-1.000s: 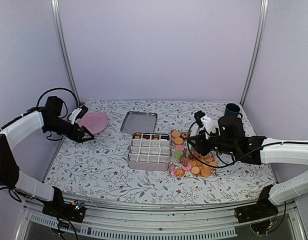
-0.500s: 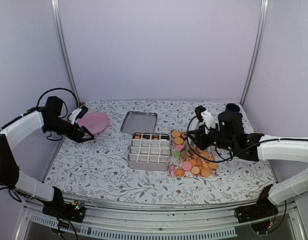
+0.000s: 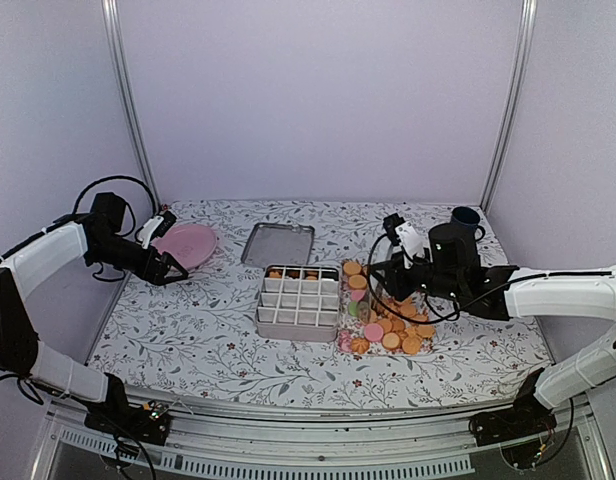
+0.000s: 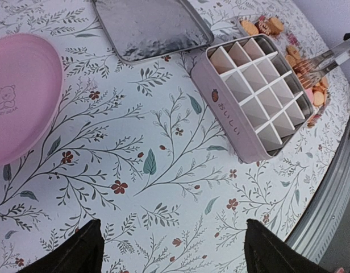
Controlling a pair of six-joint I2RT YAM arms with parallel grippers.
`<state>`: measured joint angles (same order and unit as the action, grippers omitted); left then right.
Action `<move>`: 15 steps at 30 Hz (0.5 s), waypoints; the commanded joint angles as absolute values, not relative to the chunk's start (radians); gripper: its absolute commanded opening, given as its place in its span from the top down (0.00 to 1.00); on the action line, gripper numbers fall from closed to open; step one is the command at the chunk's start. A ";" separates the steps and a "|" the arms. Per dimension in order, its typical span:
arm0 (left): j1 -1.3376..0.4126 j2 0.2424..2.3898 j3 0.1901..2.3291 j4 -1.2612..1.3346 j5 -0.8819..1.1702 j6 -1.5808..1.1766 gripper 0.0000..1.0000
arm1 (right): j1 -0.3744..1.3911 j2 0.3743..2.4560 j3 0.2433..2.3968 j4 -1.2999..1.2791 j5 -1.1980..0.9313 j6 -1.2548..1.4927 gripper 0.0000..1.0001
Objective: Pack the cookies
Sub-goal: Pick up the fake cookies from the plate.
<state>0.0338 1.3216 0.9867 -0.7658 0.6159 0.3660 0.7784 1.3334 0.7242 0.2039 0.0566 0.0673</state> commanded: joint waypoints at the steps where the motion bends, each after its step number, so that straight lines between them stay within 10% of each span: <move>1: 0.039 1.311 0.991 -0.765 0.612 0.371 0.14 | 0.775 1.316 0.694 0.224 0.028 0.073 0.66; 8: 0.038 1.318 0.994 -0.760 0.622 0.366 0.14 | 0.776 1.235 0.681 0.194 0.056 0.077 0.96; 15: 0.038 1.313 0.991 -0.761 0.617 0.367 0.14 | 0.776 1.200 0.788 0.156 0.063 0.044 1.00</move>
<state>0.0338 1.3216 0.9867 -0.7654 0.6159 0.3656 0.7784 1.2293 0.7002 0.1486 0.0490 0.0662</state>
